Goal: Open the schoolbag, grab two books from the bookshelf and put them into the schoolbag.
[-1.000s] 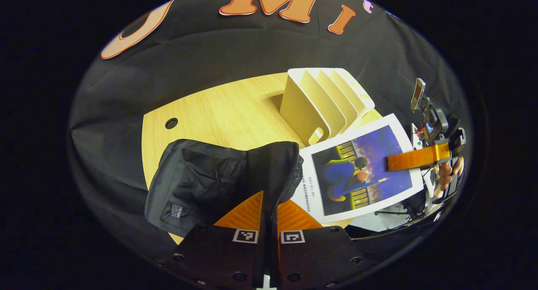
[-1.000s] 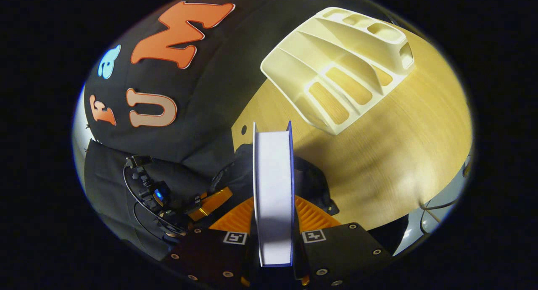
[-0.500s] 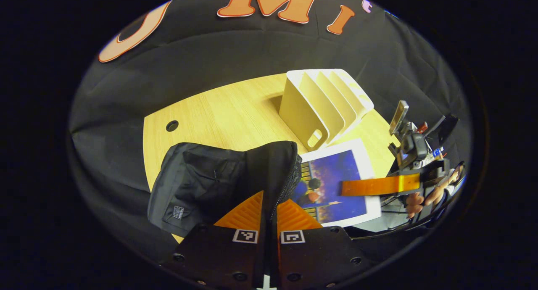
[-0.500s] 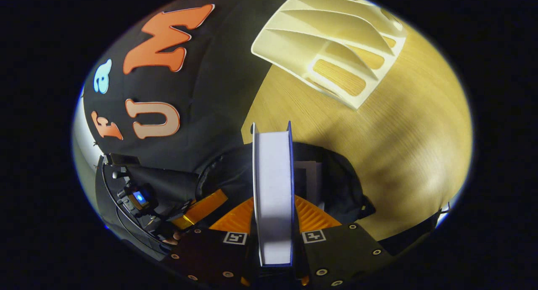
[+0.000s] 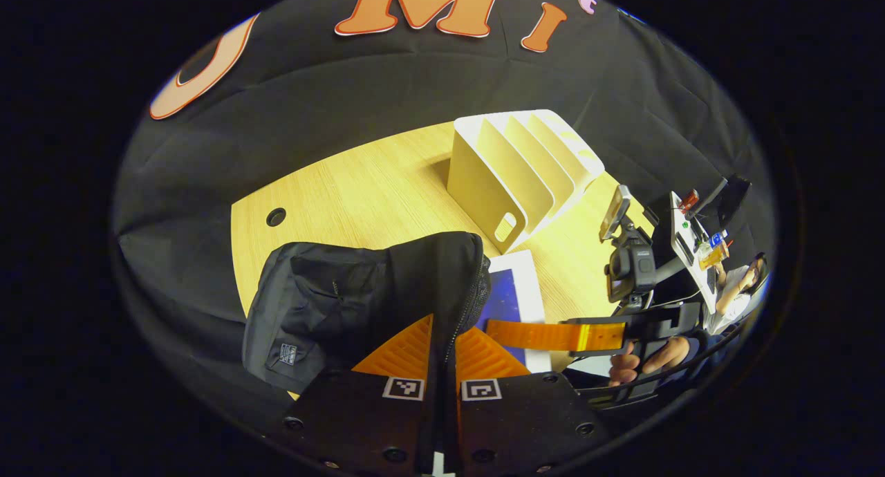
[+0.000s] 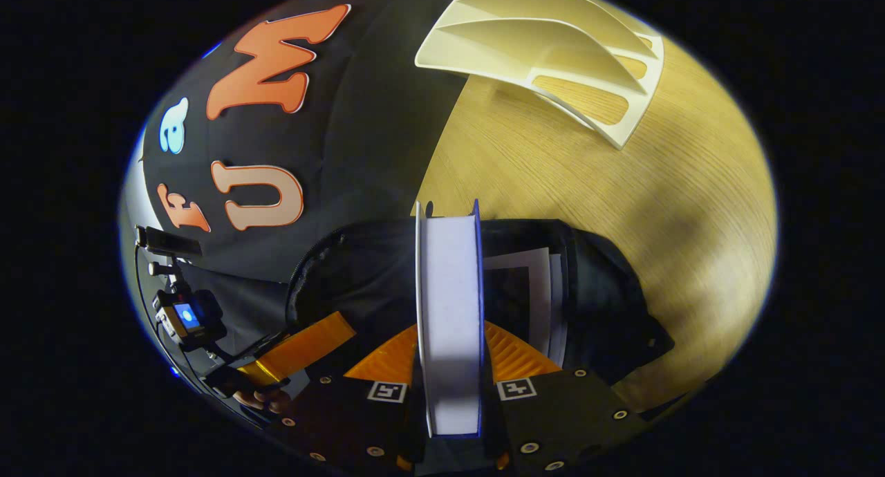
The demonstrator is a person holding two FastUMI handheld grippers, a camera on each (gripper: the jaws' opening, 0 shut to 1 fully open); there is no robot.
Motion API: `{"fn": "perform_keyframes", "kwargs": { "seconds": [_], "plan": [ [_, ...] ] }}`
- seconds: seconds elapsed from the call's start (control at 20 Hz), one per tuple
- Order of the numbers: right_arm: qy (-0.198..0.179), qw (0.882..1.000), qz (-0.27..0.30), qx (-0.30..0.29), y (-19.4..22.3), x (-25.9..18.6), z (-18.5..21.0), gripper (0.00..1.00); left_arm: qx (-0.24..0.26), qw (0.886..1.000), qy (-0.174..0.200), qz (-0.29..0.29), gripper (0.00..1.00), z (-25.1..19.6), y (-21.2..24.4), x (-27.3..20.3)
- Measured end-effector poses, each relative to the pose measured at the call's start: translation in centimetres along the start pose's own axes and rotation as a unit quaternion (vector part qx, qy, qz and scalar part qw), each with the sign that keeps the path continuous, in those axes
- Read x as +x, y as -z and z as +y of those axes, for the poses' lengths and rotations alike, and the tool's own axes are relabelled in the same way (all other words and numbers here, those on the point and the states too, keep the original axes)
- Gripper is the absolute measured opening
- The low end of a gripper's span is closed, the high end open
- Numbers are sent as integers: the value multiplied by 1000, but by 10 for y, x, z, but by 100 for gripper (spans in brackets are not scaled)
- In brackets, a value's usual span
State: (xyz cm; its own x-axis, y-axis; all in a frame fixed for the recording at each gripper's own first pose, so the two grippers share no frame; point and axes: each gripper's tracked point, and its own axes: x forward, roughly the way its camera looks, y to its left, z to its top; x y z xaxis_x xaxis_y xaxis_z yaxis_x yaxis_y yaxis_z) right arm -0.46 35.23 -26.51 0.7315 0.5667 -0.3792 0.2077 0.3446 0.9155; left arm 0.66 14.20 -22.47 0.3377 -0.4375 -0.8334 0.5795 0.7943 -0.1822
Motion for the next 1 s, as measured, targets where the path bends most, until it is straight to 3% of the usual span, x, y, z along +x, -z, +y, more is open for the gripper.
{"fn": "perform_keyframes", "kwargs": {
  "seconds": [0.6,0.65,0.7,0.75,0.8,1.0],
  "plan": [
    [-19,999,35,-4,19,56,-1,34,3,1000,8,2,6,-17,4,0],
    [-17,998,52,-1,25,59,-1,43,-1,1000,10,1,6,-17,4,2],
    [-14,998,67,0,31,57,-2,46,-10,1000,14,0,6,-17,4,3],
    [-4,997,75,-1,30,59,-4,39,-15,1000,20,0,6,-20,5,3],
    [17,996,83,-6,32,58,-10,41,-19,1000,19,-1,6,-18,6,4],
    [88,988,113,-62,33,45,-38,63,-14,1000,6,-5,6,-13,9,8]
  ]
}}
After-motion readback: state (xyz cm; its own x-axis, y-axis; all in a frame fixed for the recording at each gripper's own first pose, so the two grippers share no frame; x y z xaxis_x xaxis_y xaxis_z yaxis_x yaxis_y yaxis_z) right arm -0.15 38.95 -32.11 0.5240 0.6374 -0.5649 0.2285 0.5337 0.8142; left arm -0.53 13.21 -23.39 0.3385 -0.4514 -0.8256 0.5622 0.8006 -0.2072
